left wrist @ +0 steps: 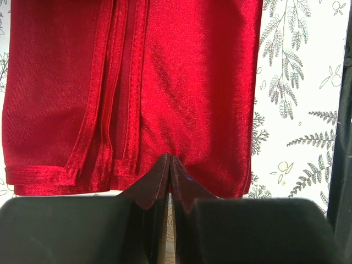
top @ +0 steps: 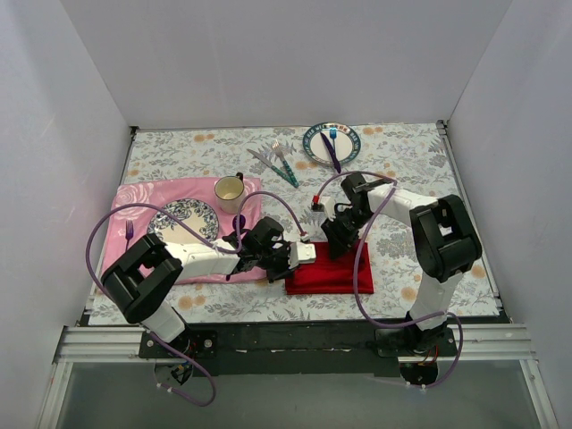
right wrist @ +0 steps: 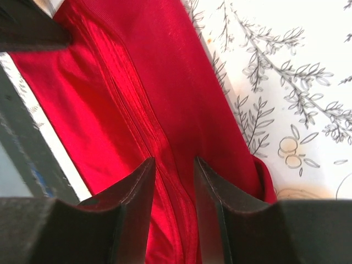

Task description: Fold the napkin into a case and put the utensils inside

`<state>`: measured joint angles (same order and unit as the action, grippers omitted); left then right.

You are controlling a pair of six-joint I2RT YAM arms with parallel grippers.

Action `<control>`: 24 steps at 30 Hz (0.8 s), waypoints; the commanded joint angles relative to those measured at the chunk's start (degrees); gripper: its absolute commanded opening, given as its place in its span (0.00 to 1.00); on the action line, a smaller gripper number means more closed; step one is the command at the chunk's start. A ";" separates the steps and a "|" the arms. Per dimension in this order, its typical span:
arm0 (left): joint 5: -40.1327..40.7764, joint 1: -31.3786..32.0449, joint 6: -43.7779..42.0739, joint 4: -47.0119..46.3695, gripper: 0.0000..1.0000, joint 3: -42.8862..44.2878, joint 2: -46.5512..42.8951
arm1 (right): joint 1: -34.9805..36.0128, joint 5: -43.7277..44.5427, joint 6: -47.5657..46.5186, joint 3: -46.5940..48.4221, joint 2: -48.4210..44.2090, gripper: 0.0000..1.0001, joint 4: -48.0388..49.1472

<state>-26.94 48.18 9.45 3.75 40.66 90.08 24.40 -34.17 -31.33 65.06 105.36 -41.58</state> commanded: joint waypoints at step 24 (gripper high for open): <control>3.75 -0.10 2.31 4.43 0.01 -0.94 1.25 | 0.64 8.86 -6.91 -8.19 -5.35 0.31 2.81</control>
<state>-26.37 48.18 10.94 3.25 41.06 90.61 25.15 -28.18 -39.13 59.16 99.20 -39.88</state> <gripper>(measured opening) 0.010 0.315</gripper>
